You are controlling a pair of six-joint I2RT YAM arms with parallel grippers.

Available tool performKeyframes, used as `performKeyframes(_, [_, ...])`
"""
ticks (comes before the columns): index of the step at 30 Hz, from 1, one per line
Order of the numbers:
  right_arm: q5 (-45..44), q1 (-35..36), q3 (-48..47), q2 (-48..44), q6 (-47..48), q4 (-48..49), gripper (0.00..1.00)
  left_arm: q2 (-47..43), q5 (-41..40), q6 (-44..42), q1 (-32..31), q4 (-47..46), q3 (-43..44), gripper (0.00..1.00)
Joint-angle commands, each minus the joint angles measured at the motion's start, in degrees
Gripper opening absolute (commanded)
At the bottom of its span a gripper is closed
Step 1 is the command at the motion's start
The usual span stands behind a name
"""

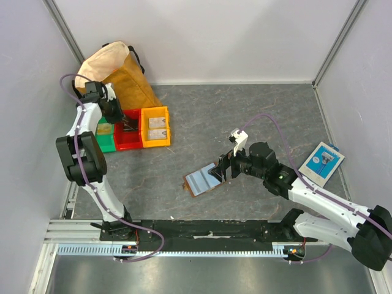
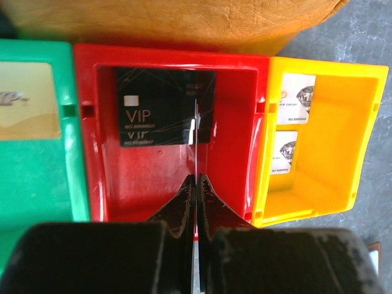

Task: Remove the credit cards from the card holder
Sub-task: Place the credit card in the storage box.

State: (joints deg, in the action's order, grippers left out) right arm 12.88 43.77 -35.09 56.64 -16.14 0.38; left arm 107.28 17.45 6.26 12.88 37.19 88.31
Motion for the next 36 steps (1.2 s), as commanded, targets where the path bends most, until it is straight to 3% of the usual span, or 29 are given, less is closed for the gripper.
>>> performKeyframes(1, [-1.4,0.3,-1.1,0.7,1.6,0.1,0.98,2.9,7.2,-0.9,0.1,-3.2,3.0,0.02])
performKeyframes(10, [-1.6,0.3,-1.4,2.0,2.1,-0.2,0.98,8.4,8.1,0.2,0.1,-6.8,3.4,0.11])
performKeyframes(20, [-2.4,0.3,-1.6,1.5,2.3,-0.3,0.98,4.1,-7.2,2.1,-0.1,-4.1,3.9,0.5])
performKeyframes(30, [-5.3,0.3,-2.8,1.7,2.3,-4.2,0.98,-8.0,-16.4,3.7,-3.6,0.8,4.5,0.66])
performKeyframes(36, [-6.4,0.3,-3.1,3.1,2.5,-4.7,0.98,-23.1,-17.3,8.8,-12.2,1.1,-2.7,0.72])
